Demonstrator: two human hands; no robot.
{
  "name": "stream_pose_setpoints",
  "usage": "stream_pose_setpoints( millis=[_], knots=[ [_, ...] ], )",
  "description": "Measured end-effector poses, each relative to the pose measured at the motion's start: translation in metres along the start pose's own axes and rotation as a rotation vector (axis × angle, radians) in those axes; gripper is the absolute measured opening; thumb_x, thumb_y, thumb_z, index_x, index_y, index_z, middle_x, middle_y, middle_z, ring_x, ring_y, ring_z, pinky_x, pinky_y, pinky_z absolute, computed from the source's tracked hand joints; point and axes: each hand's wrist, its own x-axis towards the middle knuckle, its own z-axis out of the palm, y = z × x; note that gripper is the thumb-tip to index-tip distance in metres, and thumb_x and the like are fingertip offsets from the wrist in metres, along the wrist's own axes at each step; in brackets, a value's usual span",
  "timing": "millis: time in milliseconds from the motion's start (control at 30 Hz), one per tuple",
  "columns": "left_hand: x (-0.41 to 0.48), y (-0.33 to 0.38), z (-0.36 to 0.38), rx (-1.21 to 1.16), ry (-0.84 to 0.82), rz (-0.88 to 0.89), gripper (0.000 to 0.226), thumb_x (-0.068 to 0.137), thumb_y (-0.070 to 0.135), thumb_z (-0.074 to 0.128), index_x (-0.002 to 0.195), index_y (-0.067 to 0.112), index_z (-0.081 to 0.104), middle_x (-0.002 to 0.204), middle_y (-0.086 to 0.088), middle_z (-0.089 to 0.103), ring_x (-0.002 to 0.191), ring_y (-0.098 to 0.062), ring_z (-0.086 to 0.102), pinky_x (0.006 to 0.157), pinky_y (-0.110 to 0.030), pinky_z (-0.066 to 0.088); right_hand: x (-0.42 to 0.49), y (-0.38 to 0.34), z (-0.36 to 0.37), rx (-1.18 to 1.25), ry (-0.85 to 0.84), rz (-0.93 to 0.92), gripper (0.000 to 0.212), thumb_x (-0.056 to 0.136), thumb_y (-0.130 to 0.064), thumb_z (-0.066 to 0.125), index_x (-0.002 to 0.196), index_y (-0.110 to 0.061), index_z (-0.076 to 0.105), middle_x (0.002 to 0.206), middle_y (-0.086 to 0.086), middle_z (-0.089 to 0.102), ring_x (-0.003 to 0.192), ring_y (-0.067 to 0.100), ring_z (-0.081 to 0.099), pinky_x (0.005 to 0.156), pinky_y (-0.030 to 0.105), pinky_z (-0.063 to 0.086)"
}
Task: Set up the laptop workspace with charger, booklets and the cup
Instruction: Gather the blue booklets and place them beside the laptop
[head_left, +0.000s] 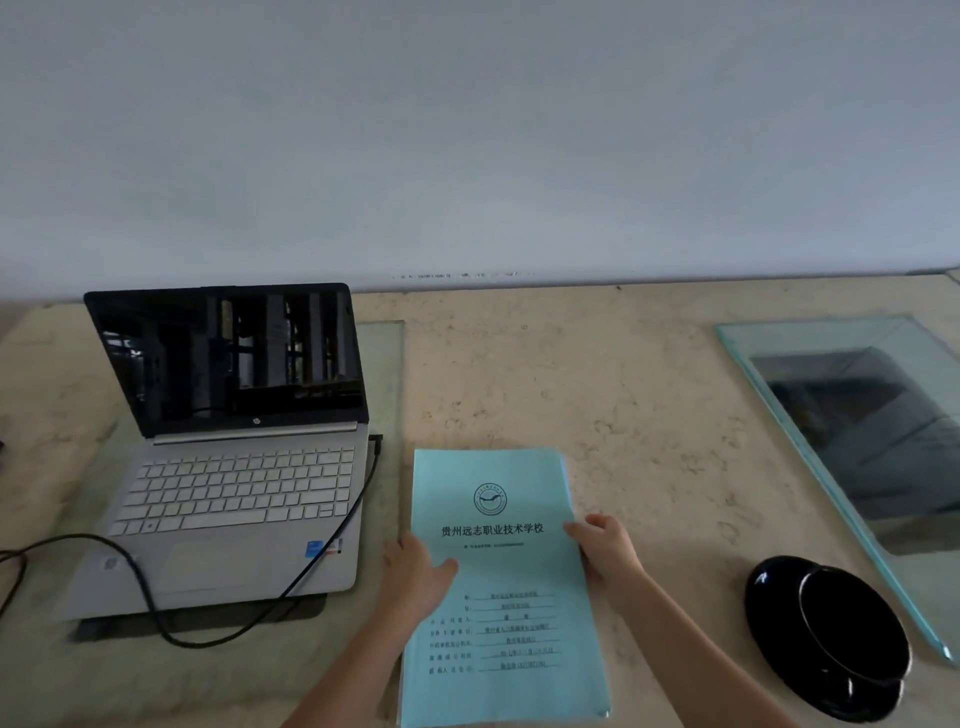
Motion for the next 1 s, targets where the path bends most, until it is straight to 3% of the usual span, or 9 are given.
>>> stream_pose_setpoints(
  millis=[133,233,367,467,533,667,800,867,1000],
  knots=[
    [0.005,0.006,-0.009,-0.294,0.0,-0.085,0.024,0.082,0.02,0.062,0.103,0.01,0.057,0.1,-0.007,0.065,0.091,-0.024,0.064,0.083,-0.038,0.054,-0.001,-0.001,-0.001,0.022,-0.046,-0.002,0.032,0.086,-0.007,0.063,0.114,0.008,0.055,0.101,0.023,0.07,0.077,0.031,0.069,0.052,0.029,0.054],
    [0.012,0.007,-0.018,-0.541,-0.013,-0.233,0.035,0.084,0.024,0.062,0.111,0.002,0.055,0.098,-0.013,0.065,0.085,-0.025,0.064,0.072,-0.035,0.052,0.0,0.001,-0.003,0.028,-0.068,-0.031,0.024,0.088,-0.002,0.059,0.105,0.013,0.06,0.089,0.021,0.071,0.063,0.027,0.067,0.047,0.026,0.052],
    [0.012,0.012,-0.011,-0.726,-0.017,-0.23,0.039,0.083,0.009,0.066,0.118,-0.002,0.053,0.088,-0.01,0.065,0.072,-0.022,0.062,0.056,-0.027,0.045,0.001,0.003,-0.004,0.038,-0.083,-0.038,0.025,0.088,0.001,0.056,0.104,0.02,0.058,0.098,0.031,0.068,0.075,0.033,0.066,0.067,0.039,0.055],
    [0.008,0.021,-0.003,-0.815,-0.02,-0.171,0.061,0.076,-0.008,0.069,0.127,0.007,0.041,0.092,-0.01,0.061,0.077,-0.025,0.061,0.068,-0.034,0.05,0.002,0.002,-0.007,0.039,-0.107,-0.027,0.021,0.088,0.001,0.057,0.103,0.014,0.063,0.099,0.029,0.07,0.08,0.035,0.068,0.077,0.047,0.056],
    [0.003,0.026,-0.003,-0.836,0.0,-0.14,0.062,0.073,-0.007,0.072,0.123,0.012,0.042,0.099,-0.013,0.062,0.081,-0.027,0.061,0.072,-0.036,0.051,0.003,0.002,-0.01,0.036,-0.157,-0.026,0.022,0.087,0.002,0.058,0.105,0.011,0.065,0.097,0.026,0.072,0.08,0.036,0.069,0.077,0.048,0.056],
    [-0.011,0.034,-0.018,-0.9,-0.026,-0.031,0.043,0.07,-0.005,0.074,0.099,0.02,0.052,0.087,-0.009,0.07,0.064,-0.022,0.067,0.055,-0.028,0.052,0.003,-0.003,-0.014,0.055,-0.261,-0.076,0.044,0.081,-0.003,0.072,0.12,0.007,0.055,0.113,0.027,0.066,0.098,0.042,0.066,0.09,0.058,0.051],
    [-0.028,0.06,-0.046,-0.988,-0.176,0.171,0.045,0.064,-0.01,0.076,0.097,0.017,0.059,0.082,-0.007,0.075,0.061,-0.023,0.072,0.048,-0.031,0.054,-0.002,-0.02,-0.029,0.073,-0.443,-0.188,0.041,0.079,-0.017,0.076,0.117,-0.012,0.061,0.107,0.006,0.074,0.091,0.022,0.072,0.072,0.039,0.06],
    [-0.033,0.075,-0.062,-0.977,-0.25,0.293,0.048,0.064,-0.01,0.074,0.103,0.015,0.062,0.085,-0.005,0.076,0.068,-0.024,0.072,0.052,-0.032,0.056,-0.007,-0.037,-0.037,0.051,-0.48,-0.22,0.041,0.074,-0.027,0.078,0.111,-0.022,0.064,0.107,-0.005,0.073,0.092,0.01,0.07,0.077,0.033,0.053],
    [-0.03,0.094,-0.083,-0.838,-0.207,0.486,0.046,0.063,-0.002,0.073,0.106,0.011,0.064,0.093,-0.001,0.075,0.081,-0.017,0.071,0.064,-0.029,0.057,-0.013,-0.072,-0.04,0.108,-0.415,-0.471,0.042,0.073,-0.023,0.072,0.114,-0.017,0.063,0.109,-0.004,0.073,0.095,0.011,0.07,0.077,0.028,0.056]
  ],
)
